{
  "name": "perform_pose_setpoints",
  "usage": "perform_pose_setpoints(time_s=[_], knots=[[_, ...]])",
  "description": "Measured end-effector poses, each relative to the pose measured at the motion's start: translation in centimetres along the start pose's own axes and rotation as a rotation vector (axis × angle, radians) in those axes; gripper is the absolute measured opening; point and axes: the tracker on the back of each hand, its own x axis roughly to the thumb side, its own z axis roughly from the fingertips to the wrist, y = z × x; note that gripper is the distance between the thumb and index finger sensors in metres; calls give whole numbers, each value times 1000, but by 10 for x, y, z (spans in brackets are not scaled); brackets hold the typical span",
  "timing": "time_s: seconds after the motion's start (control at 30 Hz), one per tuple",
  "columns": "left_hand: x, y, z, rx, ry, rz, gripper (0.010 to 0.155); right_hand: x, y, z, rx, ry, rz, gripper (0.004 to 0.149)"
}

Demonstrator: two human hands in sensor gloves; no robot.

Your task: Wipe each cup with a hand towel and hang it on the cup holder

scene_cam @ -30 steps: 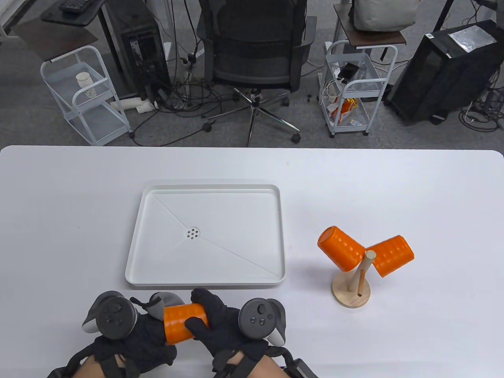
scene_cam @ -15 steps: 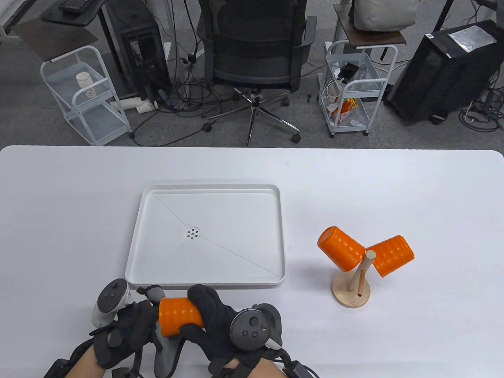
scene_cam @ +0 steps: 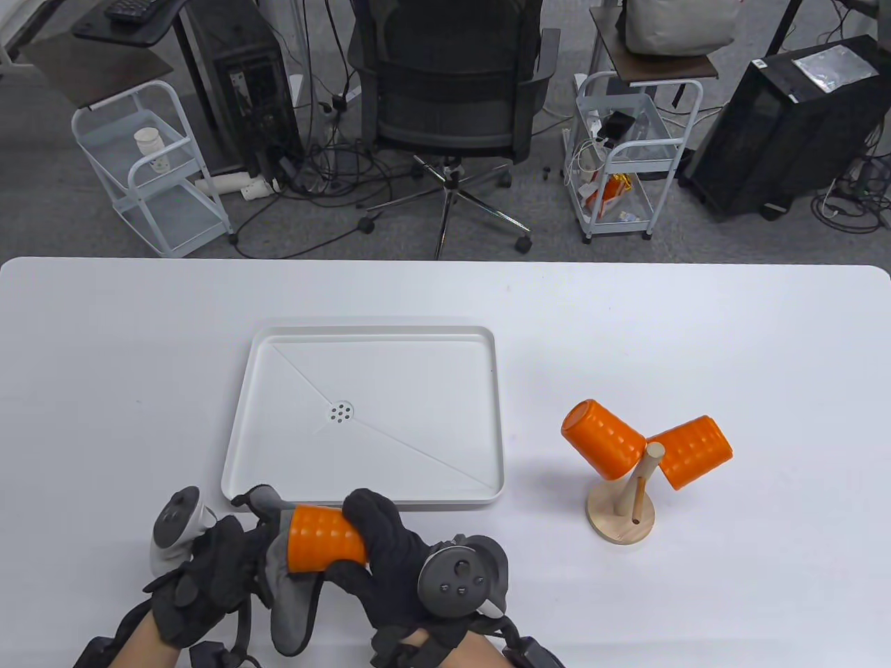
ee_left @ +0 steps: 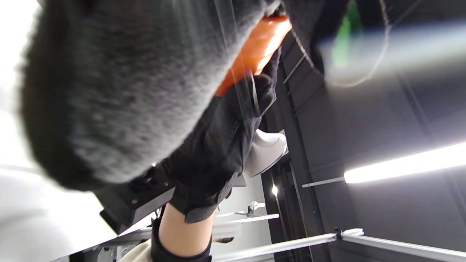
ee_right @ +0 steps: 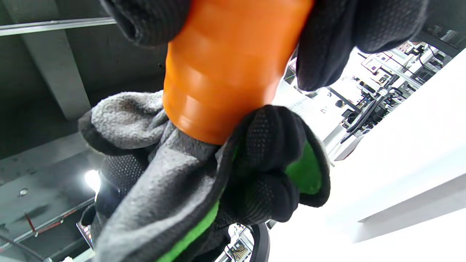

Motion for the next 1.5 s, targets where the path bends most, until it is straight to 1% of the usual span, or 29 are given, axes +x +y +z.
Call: perform_pose_setpoints(time_s=[0.2, 0.3, 0.4, 0.5, 0.7, 0.83, 1.0, 1.07, 1.2, 1.3, 1.5], knots=[[11, 5, 5, 55, -27, -53, 100, -1, -5, 0, -30, 10, -26, 76], [18, 10, 8, 103, -50, -90, 99, -2, -8, 1, -52, 19, -42, 76], [24, 17, 13, 165, -61, -141, 97, -2, -9, 1, -56, 17, -52, 76], [27, 19, 16, 193, -64, -186, 96, -1, -6, 1, -38, 7, -49, 76], [26, 11, 10, 128, -36, -281, 92, -3, -3, 2, -20, 15, -56, 76], [27, 3, 7, 88, 0, -395, 87, -5, -2, 2, -17, 40, -98, 76], [28, -7, 3, 76, 69, -520, 80, -6, -1, 2, -15, 56, -109, 76], [28, -10, 2, 96, 98, -572, 77, -6, 0, 2, -12, 69, -114, 75], [26, -14, -1, 81, 114, -590, 79, -7, 1, 2, -7, 106, -144, 76], [26, -18, -2, 51, 142, -678, 83, -11, 2, 3, 8, 157, -185, 76], [25, -26, -6, 17, 161, -782, 84, -21, 4, 4, 41, 296, -308, 76]])
